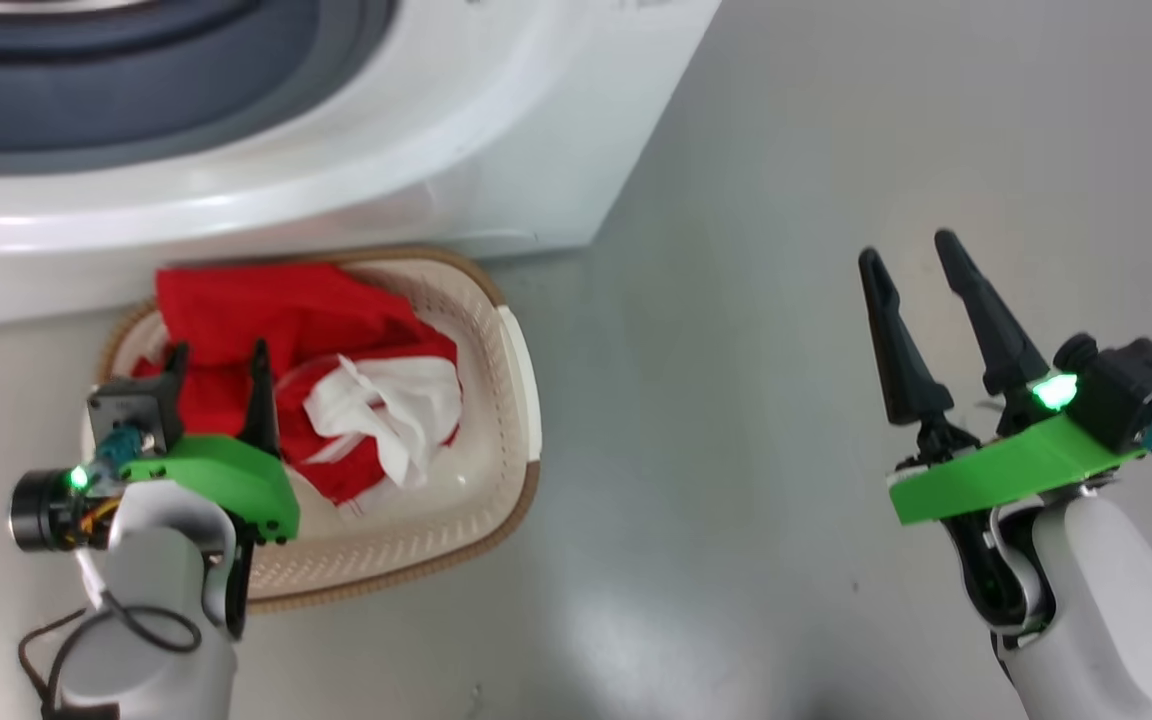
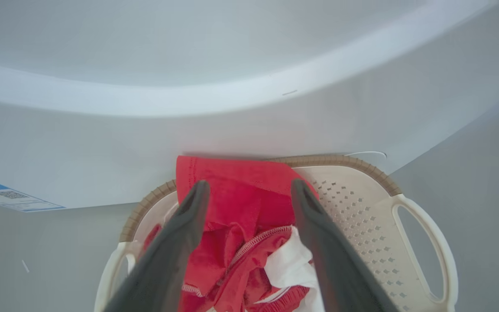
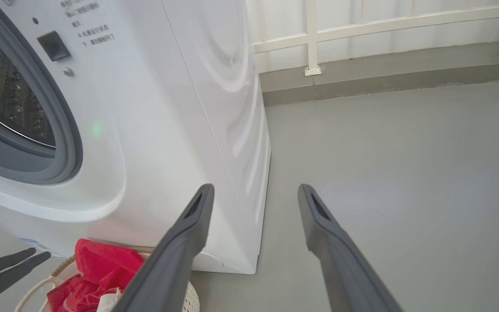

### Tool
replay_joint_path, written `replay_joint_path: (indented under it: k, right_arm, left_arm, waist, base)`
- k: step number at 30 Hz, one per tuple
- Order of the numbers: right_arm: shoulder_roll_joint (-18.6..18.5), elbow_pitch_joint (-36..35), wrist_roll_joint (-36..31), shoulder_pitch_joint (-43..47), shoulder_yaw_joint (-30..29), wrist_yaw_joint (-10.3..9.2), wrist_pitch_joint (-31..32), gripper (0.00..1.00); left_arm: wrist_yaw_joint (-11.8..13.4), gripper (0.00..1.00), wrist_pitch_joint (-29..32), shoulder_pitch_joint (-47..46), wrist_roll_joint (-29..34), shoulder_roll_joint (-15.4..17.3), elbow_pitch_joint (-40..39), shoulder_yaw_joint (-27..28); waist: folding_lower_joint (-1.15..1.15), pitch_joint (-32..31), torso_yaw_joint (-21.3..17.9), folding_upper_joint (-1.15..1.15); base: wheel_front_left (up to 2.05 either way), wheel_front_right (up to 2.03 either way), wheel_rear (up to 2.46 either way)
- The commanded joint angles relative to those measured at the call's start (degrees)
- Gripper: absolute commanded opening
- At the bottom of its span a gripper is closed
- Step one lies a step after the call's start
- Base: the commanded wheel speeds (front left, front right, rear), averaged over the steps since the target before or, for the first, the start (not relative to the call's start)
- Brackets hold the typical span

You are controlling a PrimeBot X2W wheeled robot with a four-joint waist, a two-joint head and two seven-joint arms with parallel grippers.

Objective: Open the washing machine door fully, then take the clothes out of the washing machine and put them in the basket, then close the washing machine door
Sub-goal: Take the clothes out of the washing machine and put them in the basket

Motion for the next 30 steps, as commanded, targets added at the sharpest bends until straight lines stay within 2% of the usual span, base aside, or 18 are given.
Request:
replay_joint_path:
  k: [1, 10, 30]
  right_arm:
    - [-0.6, -1.0, -0.1, 1.8, 0.8, 0.28, -0.4, 1.0]
    - [-2.0, -0.2, -0.2, 5.8, 0.1, 0.28, -0.4, 1.0]
    - [-3.1, 0.5, -0.4, 12.6, -1.3, 0.28, -0.4, 1.0]
  left_arm:
    - [-0.5, 1.0, -0.3, 2.1, 0.6, 1.2, -1.6, 1.3]
    - [-0.9, 1.0, -0.3, 9.1, 2.0, 0.5, -12.0, 2.2]
    - [-1.2, 1.0, -0.3, 21.0, 3.9, -0.2, -31.7, 3.5]
  waist:
    - [0.0, -3.7, 1.3, 0.0]
    - [0.0, -10.6, 3.0, 0.0]
    - [0.0, -20.6, 4.1, 0.0]
  base:
    - [0.0, 0.0, 0.0]
    - [0.0, 0.0, 0.0]
    - [0.0, 0.0, 0.0]
